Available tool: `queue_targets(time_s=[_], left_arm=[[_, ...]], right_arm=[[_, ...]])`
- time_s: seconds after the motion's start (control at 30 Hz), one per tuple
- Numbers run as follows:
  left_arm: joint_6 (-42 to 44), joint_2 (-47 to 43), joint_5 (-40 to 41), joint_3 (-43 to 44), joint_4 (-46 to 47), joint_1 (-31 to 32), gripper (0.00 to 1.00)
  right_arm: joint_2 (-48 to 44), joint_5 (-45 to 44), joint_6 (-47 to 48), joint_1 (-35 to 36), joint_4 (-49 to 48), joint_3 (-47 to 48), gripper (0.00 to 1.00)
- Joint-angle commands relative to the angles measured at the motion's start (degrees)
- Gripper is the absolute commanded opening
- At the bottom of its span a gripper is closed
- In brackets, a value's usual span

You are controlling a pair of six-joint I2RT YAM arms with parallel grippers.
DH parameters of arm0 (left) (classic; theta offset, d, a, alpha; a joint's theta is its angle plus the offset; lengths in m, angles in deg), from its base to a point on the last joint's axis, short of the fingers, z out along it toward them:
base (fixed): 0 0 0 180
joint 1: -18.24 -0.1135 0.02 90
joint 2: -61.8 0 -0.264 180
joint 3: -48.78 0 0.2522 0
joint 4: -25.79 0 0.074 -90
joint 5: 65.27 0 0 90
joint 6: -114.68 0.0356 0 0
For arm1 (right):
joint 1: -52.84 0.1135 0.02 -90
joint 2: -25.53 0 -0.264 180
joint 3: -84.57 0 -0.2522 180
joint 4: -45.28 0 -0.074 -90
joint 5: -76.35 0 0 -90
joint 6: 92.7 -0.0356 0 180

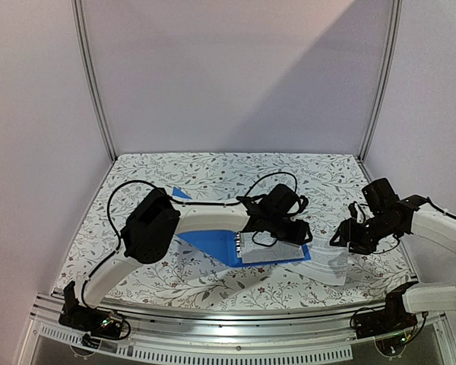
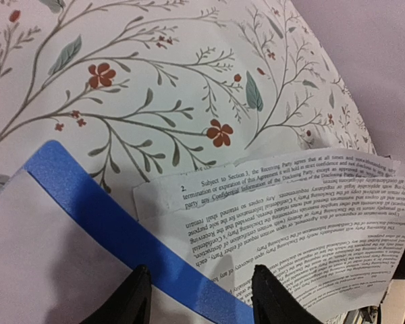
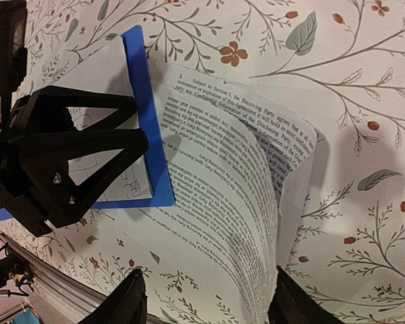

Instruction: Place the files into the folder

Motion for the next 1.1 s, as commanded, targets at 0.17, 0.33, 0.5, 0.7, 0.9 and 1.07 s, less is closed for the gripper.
queue_targets(time_s=[0.17,0.33,0.5,0.7,0.9,1.07], left_arm=[[-0.27,-0.89,0.16,-2.4,-3.22,-0.93,0.52],[-0.22,-1.0,0.25,-2.54,-3.18,-1.03,0.52],[-0.23,-0.87,0.11,-2.62,-3.14,-1.12,0.52],[-0.24,-0.9,0.13,-2.68,-3.16,-1.14,0.52],[-0.38,-0.9,0.12,-2.68,-3.11,-1.21,0.51],[-0.18,-1.0,0.13,-2.69,-3.1,-1.2,0.51]], right_arm=[[2.99,-0.73,-0.12,2.23,-2.27,-0.11,0.58],[4.8,-1.6,0.77,2.48,-3.16,0.42,0.56],[5.78,-2.09,1.82,2.64,-3.04,1.26,0.43],[5.77,-3.37,1.96,2.91,-1.24,2.67,0.17],[4.99,-5.99,1.64,3.01,1.49,4.36,0.1],[5.25,-5.72,1.64,3.01,0.84,3.96,0.0]])
